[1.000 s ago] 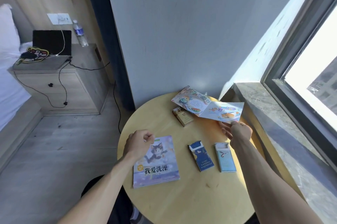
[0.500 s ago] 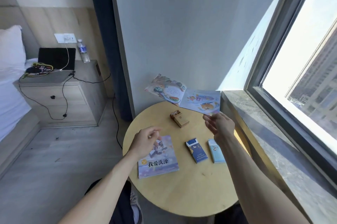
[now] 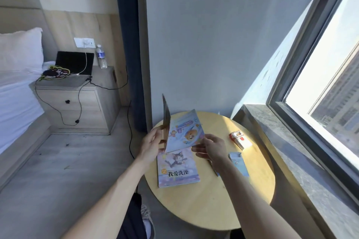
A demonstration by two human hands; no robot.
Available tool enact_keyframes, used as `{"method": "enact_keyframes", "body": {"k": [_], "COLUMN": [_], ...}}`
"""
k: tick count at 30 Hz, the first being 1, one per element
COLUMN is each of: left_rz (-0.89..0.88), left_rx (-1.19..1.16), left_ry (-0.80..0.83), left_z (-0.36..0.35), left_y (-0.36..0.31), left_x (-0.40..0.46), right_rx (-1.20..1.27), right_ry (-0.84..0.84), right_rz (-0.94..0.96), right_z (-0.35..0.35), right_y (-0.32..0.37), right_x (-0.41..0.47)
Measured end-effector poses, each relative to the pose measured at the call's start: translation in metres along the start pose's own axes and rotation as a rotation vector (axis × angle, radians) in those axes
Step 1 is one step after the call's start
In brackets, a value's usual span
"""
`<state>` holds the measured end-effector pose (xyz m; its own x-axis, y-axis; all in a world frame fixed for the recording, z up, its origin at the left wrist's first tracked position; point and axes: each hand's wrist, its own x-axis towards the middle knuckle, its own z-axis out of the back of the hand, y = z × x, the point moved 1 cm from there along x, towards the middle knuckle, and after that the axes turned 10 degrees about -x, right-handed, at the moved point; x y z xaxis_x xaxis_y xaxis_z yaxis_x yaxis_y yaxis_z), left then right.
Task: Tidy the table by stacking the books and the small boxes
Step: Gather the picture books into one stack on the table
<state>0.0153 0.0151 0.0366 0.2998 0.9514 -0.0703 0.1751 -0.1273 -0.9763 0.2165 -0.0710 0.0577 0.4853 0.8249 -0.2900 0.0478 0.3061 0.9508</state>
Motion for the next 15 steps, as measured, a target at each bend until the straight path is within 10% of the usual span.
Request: {"method": "enact_keyframes", "body": {"k": [15], "left_rz": [0.168], "left_rx": [0.494], "left_ry": [-0.071], "left_z": [0.028], "left_y": [0.074], "left_x": [0.015], "right_rx": [-0.549], "right_ry": [0.094], "right_rz": [-0.124], "right_z": [-0.005], "right_y": [-0.056], "right_x": [0.028]}}
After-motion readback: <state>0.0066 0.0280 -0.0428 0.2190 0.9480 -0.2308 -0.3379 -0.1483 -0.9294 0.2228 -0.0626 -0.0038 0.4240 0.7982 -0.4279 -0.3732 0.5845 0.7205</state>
